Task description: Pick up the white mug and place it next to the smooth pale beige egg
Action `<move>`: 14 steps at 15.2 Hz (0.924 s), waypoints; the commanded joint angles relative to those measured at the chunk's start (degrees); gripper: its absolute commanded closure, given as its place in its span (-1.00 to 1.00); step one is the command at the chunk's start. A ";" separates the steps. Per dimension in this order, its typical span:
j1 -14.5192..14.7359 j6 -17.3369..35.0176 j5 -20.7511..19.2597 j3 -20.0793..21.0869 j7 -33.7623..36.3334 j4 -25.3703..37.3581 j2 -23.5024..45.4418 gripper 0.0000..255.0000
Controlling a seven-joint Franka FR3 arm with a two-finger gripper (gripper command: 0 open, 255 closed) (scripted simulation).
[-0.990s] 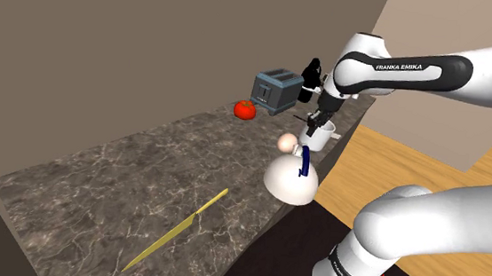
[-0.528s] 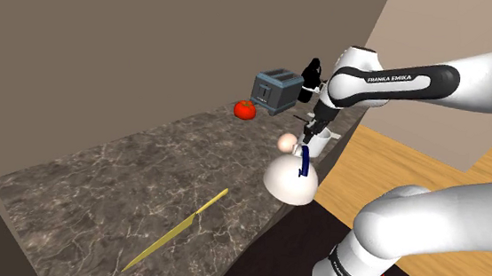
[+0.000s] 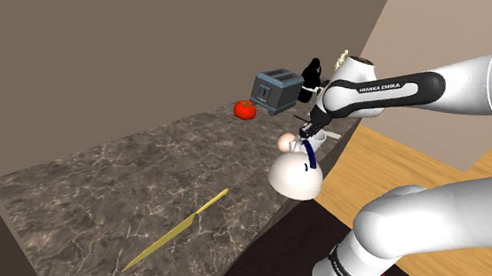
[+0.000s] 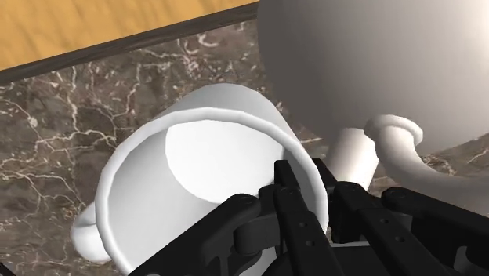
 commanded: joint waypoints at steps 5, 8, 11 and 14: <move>0.27 2.07 -0.11 -0.48 0.07 -3.76 3.94 1.00; 0.25 2.07 -0.08 -0.45 0.05 -3.75 3.95 1.00; 0.16 2.08 -0.02 -0.36 0.00 -3.76 3.95 1.00; -0.48 2.39 -0.47 -0.51 -0.25 -5.11 2.94 -1.00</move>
